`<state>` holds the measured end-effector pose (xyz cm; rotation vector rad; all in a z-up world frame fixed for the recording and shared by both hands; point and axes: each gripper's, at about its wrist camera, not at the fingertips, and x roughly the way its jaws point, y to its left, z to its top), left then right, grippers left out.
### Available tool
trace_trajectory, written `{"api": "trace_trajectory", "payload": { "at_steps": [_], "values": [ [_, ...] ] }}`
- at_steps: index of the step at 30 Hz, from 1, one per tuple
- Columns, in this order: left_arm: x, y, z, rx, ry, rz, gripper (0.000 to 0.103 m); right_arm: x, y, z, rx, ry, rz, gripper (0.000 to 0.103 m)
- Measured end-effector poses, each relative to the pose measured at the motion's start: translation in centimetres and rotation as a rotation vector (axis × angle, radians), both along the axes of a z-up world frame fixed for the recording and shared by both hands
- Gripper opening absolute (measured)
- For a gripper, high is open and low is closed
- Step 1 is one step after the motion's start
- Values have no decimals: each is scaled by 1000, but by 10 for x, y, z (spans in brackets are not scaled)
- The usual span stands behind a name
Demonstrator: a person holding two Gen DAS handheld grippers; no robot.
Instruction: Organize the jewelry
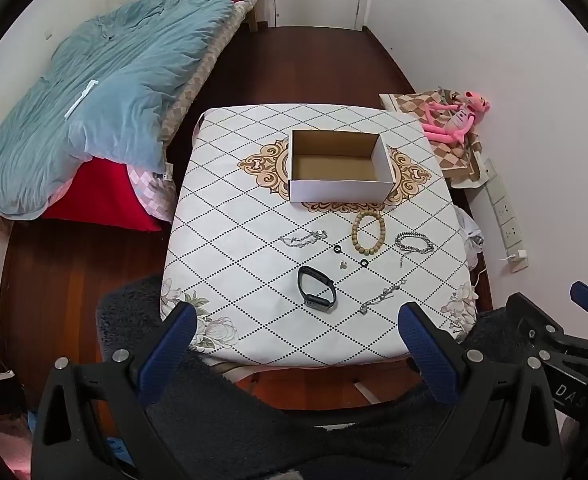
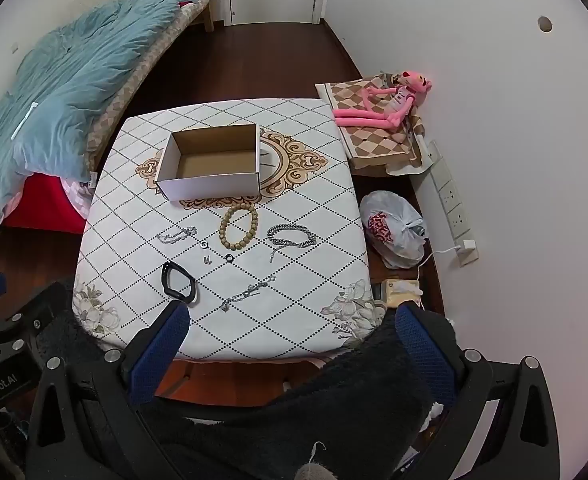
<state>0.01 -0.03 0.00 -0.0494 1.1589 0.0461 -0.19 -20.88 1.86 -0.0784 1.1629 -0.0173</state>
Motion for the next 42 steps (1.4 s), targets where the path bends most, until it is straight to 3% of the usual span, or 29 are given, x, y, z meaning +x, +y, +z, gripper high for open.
{"api": "trace_trajectory", "payload": {
  "at_steps": [22, 42],
  "values": [
    [-3, -2, -3, -10, 15, -10, 103, -1, -3, 2, -10, -15, -10, 103],
    [-5, -2, 7, -16, -23, -9, 103, -3, -2, 13, -22, -52, -14, 103]
  ]
}}
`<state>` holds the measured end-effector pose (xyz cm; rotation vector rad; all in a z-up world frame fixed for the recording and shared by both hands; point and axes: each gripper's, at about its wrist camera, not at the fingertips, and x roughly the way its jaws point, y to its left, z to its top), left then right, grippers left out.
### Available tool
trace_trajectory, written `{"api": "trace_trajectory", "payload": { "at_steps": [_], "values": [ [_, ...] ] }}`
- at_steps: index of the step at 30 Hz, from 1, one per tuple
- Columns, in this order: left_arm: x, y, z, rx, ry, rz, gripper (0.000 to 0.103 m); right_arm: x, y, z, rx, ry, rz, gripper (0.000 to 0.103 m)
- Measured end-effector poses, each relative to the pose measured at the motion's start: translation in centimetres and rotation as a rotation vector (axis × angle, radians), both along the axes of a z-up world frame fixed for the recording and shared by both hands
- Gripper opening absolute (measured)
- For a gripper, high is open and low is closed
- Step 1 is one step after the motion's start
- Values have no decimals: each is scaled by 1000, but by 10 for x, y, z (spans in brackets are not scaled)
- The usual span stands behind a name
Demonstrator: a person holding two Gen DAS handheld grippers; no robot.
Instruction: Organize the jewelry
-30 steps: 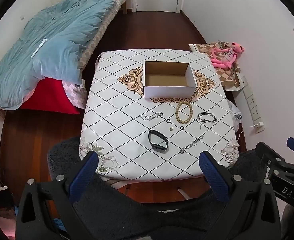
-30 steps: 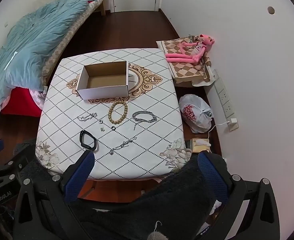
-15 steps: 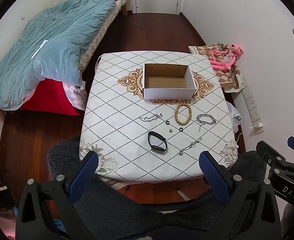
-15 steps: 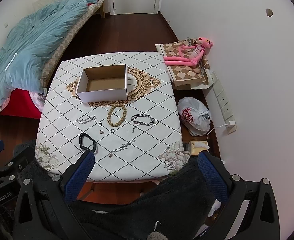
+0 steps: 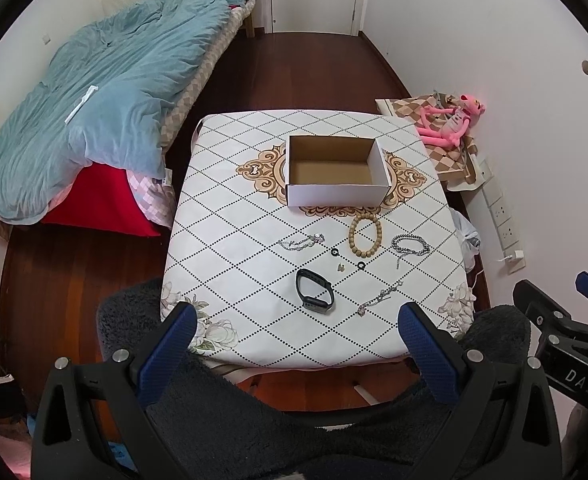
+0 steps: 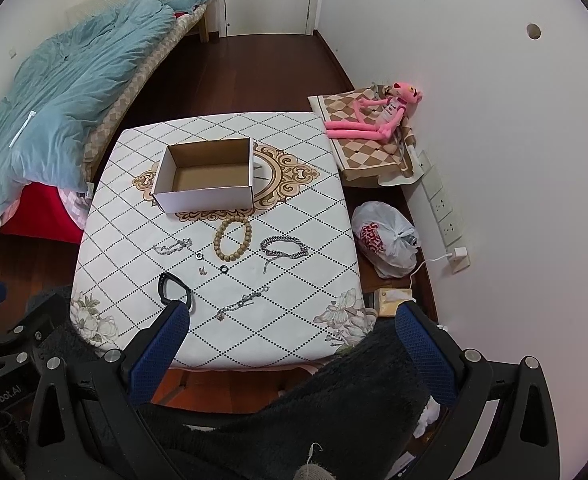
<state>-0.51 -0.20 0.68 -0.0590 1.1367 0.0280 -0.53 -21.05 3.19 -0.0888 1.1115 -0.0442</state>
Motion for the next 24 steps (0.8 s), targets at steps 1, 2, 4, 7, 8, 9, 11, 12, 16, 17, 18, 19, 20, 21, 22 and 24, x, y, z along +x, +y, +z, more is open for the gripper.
{"api": "trace_trajectory", "payload": {
  "at_steps": [1, 2, 4, 7, 8, 9, 11, 12, 16, 17, 18, 19, 20, 21, 22, 24],
  "values": [
    [0, 0, 0, 0, -1, 1, 103, 0, 0, 0, 1, -1, -1, 103],
    [0, 1, 0, 0, -2, 2, 103, -1, 0, 0, 1, -3, -1, 103],
    [-1, 1, 1, -1, -5, 3, 103, -1, 0, 1, 1, -4, -2, 103],
    [-1, 2, 1, 1, -7, 1, 103, -1, 0, 1, 2, -4, 0, 103],
    [-1, 2, 1, 0, -8, 2, 103, -1, 0, 1, 3, -5, -1, 103],
    [-1, 1, 1, 2, -7, 1, 103, -1, 0, 1, 3, -6, -1, 103],
    [-1, 2, 2, 2, -8, 2, 103, -1, 1, 2, 4, -7, -1, 103],
    [-1, 2, 2, 1, -9, 2, 103, -1, 0, 2, 4, -8, -2, 103],
    [-1, 3, 4, 1, -13, 3, 103, -1, 0, 3, 5, -12, -4, 103],
    [-1, 3, 5, 1, -15, 2, 103, -1, -1, 4, 5, -12, -4, 103],
    [-1, 3, 5, 1, -15, 2, 103, -1, -1, 4, 6, -13, -6, 103],
    [-1, 3, 5, 1, -15, 1, 103, -1, -1, 4, 6, -14, -6, 103],
    [-1, 4, 5, 1, -15, 2, 103, -2, -1, 4, 5, -15, -5, 103],
    [-1, 3, 5, 1, -15, 2, 103, -2, -1, 4, 6, -15, -6, 103],
    [-1, 3, 6, 1, -15, 3, 103, -2, -1, 4, 6, -15, -5, 103],
    [-1, 3, 6, 1, -15, 1, 103, -2, -1, 5, 6, -14, -5, 103]
  ]
}}
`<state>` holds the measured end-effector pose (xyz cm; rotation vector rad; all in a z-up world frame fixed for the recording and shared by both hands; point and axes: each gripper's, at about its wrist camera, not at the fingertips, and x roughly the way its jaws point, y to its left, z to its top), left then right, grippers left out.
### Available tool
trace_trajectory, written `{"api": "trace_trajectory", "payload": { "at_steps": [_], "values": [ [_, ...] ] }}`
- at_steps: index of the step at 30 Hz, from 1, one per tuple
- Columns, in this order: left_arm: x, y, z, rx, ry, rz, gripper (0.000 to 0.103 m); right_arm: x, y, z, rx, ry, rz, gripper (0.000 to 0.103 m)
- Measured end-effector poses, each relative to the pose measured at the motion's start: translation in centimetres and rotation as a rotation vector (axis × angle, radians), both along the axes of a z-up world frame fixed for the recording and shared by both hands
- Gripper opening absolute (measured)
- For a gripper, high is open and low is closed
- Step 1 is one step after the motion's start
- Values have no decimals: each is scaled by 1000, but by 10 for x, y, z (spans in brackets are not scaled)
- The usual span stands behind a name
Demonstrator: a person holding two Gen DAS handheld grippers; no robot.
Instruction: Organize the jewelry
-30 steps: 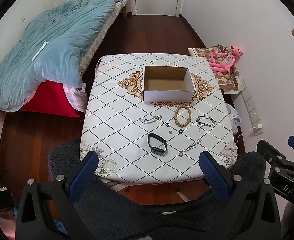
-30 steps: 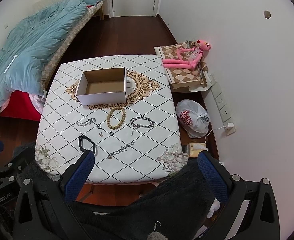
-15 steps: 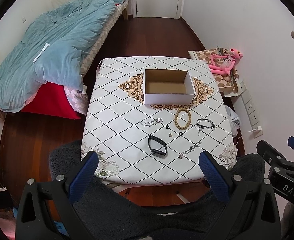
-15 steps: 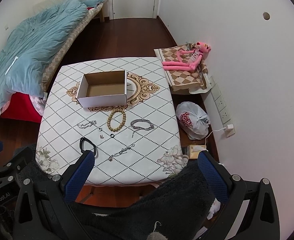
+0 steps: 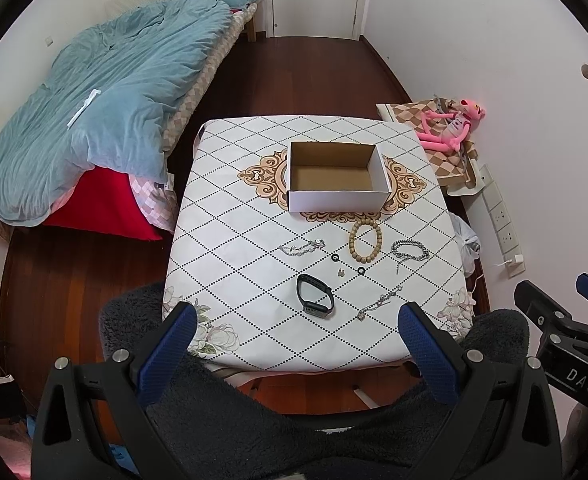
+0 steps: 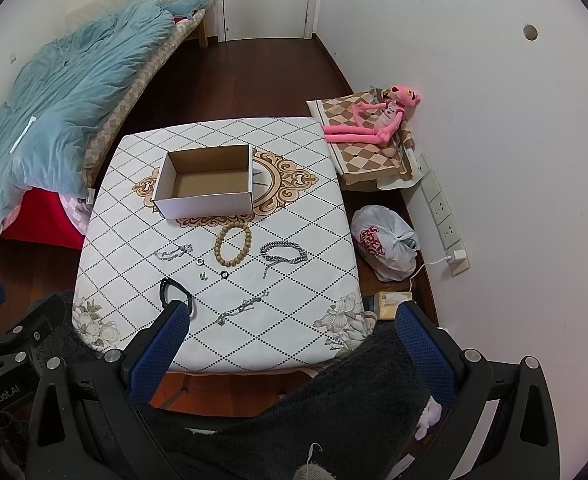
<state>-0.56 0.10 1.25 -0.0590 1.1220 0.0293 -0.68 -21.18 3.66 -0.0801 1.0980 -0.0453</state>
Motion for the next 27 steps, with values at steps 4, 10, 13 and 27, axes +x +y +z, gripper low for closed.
{"api": "trace_trajectory", "payload": {
  "at_steps": [4, 10, 13, 27],
  "values": [
    [0, 0, 0, 1, 1, 1, 103, 0, 0, 0, 2, -1, -1, 103],
    [0, -1, 0, 4, -4, -1, 103, -2, 0, 3, 3, -7, -3, 103],
    [0, -2, 2, 4, -6, -1, 103, -2, 0, 3, 4, -8, -4, 103],
    [0, -2, 5, 6, -12, 1, 103, -2, 0, 7, 3, -18, -3, 103]
  ]
}}
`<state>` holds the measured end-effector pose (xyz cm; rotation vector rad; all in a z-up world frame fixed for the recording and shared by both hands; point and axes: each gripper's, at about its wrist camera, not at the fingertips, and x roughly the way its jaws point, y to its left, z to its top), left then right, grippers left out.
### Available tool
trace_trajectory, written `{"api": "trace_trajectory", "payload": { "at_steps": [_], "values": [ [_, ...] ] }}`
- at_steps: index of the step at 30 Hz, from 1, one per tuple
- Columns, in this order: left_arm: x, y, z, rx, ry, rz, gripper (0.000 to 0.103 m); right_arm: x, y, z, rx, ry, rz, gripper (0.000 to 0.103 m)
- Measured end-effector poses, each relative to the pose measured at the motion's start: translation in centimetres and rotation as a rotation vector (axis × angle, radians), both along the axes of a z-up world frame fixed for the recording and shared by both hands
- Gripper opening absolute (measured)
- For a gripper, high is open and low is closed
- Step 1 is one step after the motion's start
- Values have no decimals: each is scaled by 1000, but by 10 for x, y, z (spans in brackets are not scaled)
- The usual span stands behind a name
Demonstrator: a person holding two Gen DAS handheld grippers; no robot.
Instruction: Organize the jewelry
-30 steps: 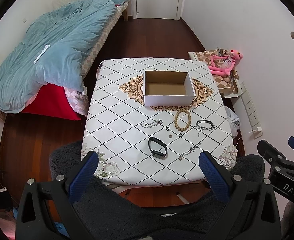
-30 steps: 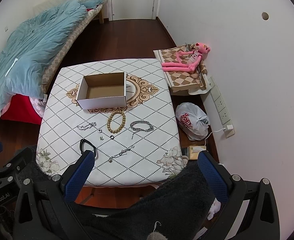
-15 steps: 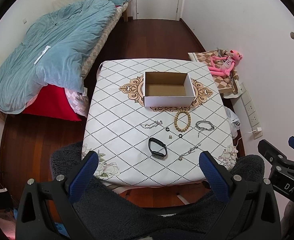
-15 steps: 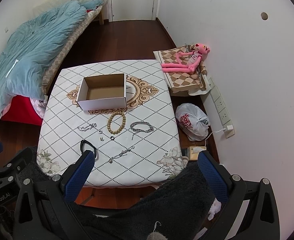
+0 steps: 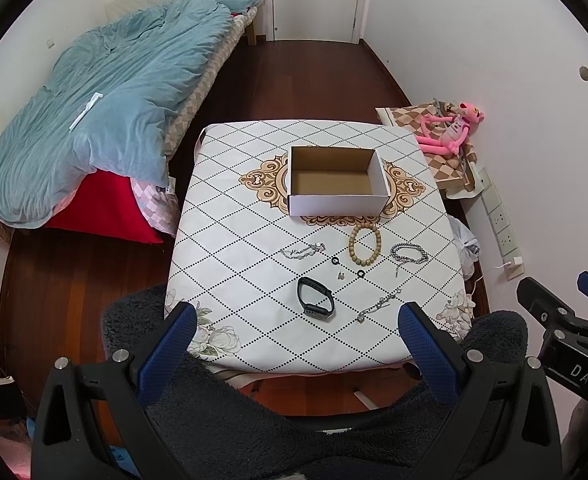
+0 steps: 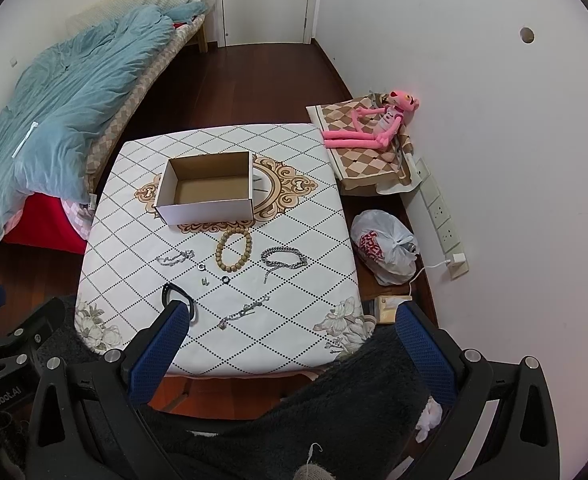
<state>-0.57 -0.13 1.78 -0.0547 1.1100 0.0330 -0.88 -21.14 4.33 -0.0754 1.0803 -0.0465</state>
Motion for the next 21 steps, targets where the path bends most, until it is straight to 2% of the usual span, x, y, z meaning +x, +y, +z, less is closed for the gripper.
{"api": "trace_trajectory", "payload": {
  "at_steps": [14, 17, 21],
  "values": [
    [2, 0, -6, -7, 9, 0, 103, 1, 0, -1, 1, -5, -9, 103],
    [14, 4, -20, 7, 17, 20, 103, 8, -4, -10, 4, 0, -26, 103],
    [34, 12, -51, 22, 53, 41, 103, 27, -13, -40, 8, 28, -68, 103]
  ]
}}
